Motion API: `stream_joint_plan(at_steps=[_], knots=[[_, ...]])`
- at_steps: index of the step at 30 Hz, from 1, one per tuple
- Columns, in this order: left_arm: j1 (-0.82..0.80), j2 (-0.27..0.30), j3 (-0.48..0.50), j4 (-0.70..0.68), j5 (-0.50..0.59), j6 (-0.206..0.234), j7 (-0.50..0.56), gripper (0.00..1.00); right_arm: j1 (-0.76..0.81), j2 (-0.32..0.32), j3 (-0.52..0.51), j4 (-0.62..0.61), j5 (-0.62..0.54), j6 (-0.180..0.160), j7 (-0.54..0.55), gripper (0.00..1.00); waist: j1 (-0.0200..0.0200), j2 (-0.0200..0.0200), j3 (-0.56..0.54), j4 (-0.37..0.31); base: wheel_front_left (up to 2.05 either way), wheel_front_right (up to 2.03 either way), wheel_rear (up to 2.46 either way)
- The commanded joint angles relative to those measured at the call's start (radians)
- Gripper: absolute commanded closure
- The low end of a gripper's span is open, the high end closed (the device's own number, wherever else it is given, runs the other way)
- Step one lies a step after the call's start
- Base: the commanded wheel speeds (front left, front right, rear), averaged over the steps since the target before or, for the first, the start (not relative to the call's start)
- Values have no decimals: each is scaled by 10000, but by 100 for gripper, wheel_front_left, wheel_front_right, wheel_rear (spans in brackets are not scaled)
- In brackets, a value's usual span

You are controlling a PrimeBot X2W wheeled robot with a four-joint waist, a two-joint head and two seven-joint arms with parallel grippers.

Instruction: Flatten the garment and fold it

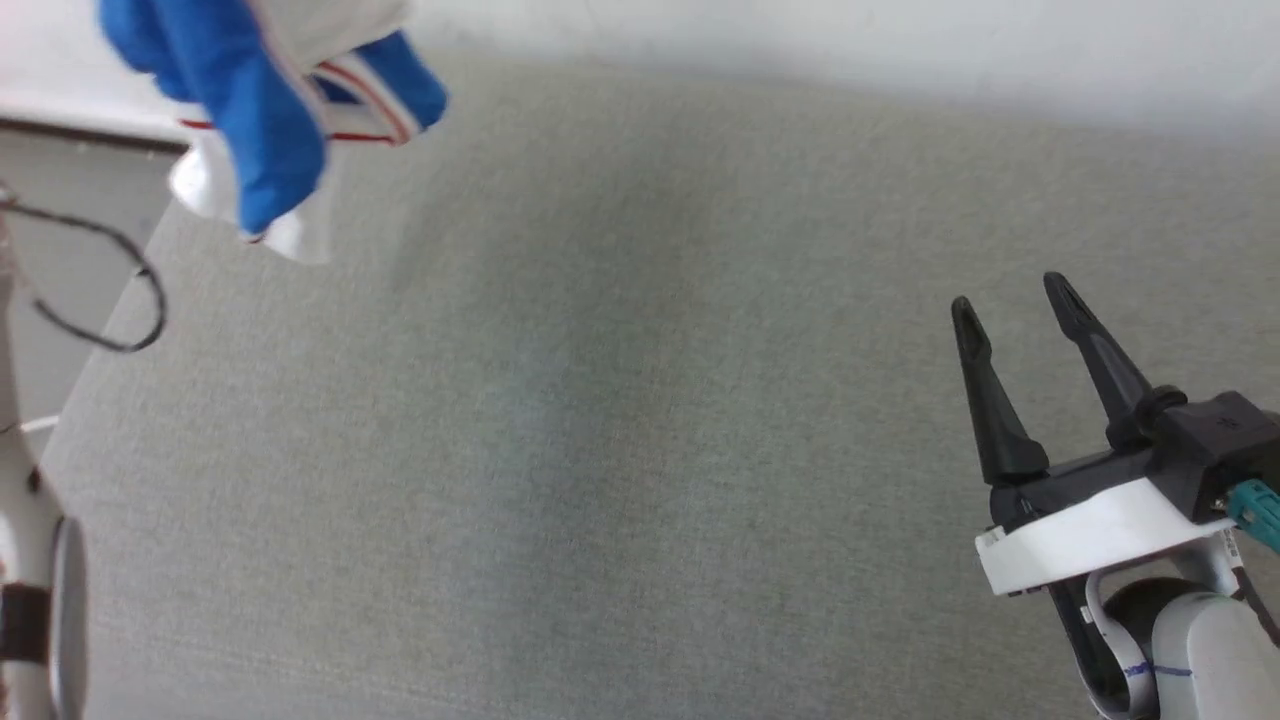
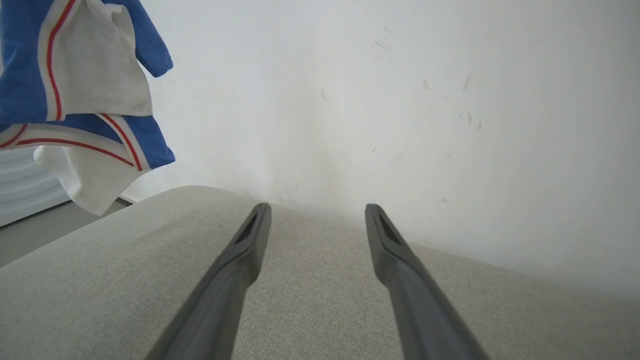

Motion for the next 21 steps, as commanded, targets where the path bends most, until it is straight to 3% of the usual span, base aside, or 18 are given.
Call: stream_joint_plan(at_steps=[1, 8, 21], knots=[[-213, -135, -70, -26, -108, 53, 93, 100, 136, 67, -100, 80, -56, -21, -103, 0, 2, -1, -620, -447, 0, 0, 0], [-404, -743, -607, -206, -749, -98, 804, 100, 467, 211, -558, 237, -135, -21, -228, 0, 2, -1, -1133, -1139, 0, 0, 0], [631, -2055, -1417, -1189, -1997, -85, 1789, 100, 817, 268, -1037, 117, -147, -21, -194, 0, 2, -1, -1467, -2272, 0, 0, 0]])
